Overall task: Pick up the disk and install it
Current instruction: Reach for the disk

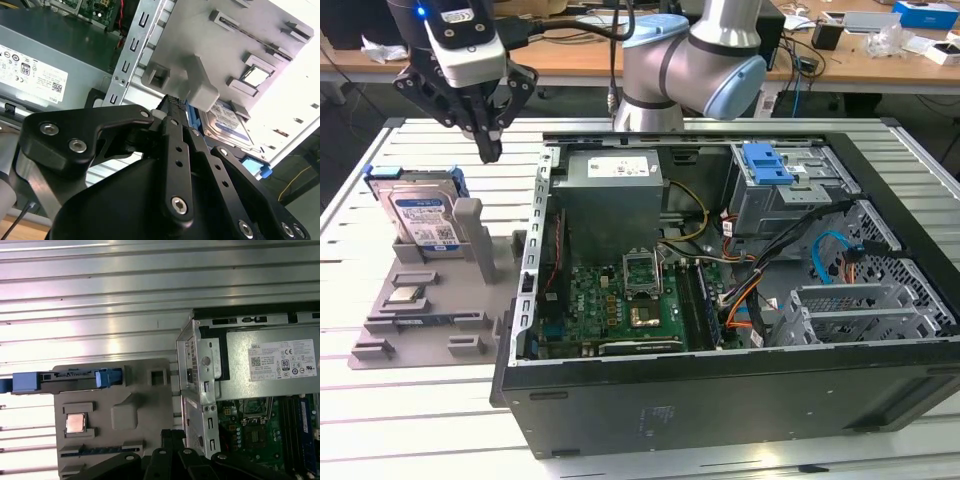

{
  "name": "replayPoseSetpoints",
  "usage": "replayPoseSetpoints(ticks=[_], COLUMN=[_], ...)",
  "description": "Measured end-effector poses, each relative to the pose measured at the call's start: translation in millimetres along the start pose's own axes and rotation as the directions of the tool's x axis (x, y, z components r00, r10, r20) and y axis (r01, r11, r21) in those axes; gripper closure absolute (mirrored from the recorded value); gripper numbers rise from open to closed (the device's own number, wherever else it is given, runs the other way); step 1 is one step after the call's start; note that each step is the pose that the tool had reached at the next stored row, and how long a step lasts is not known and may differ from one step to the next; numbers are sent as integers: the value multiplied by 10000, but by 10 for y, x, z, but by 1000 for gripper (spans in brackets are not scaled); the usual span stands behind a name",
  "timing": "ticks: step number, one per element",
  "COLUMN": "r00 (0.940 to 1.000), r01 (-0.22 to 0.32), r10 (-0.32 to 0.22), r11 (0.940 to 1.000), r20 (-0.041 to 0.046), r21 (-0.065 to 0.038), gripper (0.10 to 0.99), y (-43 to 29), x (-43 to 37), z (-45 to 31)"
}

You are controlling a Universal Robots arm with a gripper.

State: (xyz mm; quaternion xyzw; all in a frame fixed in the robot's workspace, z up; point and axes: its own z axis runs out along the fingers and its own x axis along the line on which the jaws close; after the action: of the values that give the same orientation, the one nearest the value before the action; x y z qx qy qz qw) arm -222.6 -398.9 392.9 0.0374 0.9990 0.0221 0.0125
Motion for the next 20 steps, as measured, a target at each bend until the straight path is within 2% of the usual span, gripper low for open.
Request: replayPoseSetpoints(ticks=[11,20], r00=[10000,10000], r01=[0,0], r10=[0,0], r11=[10000,10000], r20=[0,1], r21=[-1,-1], gripper=[980,980], y=[-10,-25], x=[133,339], z=[-3,-8])
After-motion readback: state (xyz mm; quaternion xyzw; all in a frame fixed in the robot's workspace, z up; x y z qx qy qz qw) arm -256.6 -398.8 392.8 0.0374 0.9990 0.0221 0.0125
